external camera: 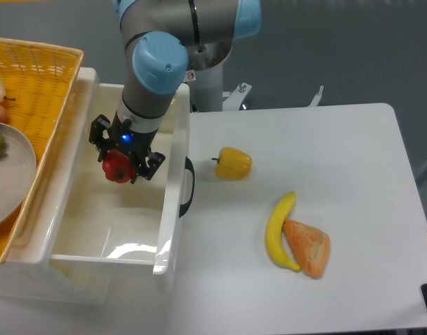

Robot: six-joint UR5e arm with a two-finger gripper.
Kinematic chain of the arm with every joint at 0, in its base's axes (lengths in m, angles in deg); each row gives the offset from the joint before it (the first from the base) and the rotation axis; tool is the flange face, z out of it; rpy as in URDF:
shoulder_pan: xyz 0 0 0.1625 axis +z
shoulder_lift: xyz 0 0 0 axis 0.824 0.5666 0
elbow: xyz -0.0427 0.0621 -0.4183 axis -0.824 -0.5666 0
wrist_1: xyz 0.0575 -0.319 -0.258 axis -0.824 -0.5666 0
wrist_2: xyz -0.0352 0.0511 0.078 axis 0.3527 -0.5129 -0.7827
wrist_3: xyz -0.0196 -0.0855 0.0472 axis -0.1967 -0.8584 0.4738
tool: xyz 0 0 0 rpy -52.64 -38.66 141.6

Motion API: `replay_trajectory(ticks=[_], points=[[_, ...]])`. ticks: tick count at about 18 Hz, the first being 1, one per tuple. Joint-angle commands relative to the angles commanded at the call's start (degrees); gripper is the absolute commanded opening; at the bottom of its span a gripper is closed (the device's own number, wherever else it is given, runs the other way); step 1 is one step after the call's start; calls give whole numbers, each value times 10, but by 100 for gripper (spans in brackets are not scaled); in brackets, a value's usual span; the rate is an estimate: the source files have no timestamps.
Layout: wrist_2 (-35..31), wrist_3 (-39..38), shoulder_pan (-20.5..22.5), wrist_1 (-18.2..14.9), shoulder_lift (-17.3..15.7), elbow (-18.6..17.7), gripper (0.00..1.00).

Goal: Place the red pepper in the upper white drawer
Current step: 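Lower the red pepper slowly into the drawer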

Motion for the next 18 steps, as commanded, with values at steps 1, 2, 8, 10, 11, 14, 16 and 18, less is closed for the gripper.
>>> replay_trajectory(ticks=[1, 2, 8, 10, 11, 14, 16, 18], points=[[0, 0, 0, 0, -1, 0, 37], [0, 0, 0, 1, -1, 0, 39], [-21, 0, -11, 3, 2, 2, 49], [-34, -3, -24, 4, 6, 3, 49], [-35, -3, -25, 3, 8, 4, 50], [-34, -4, -25, 3, 8, 4, 50], [-34, -4, -25, 3, 10, 4, 54], [-34, -4, -25, 4, 11, 4, 54]])
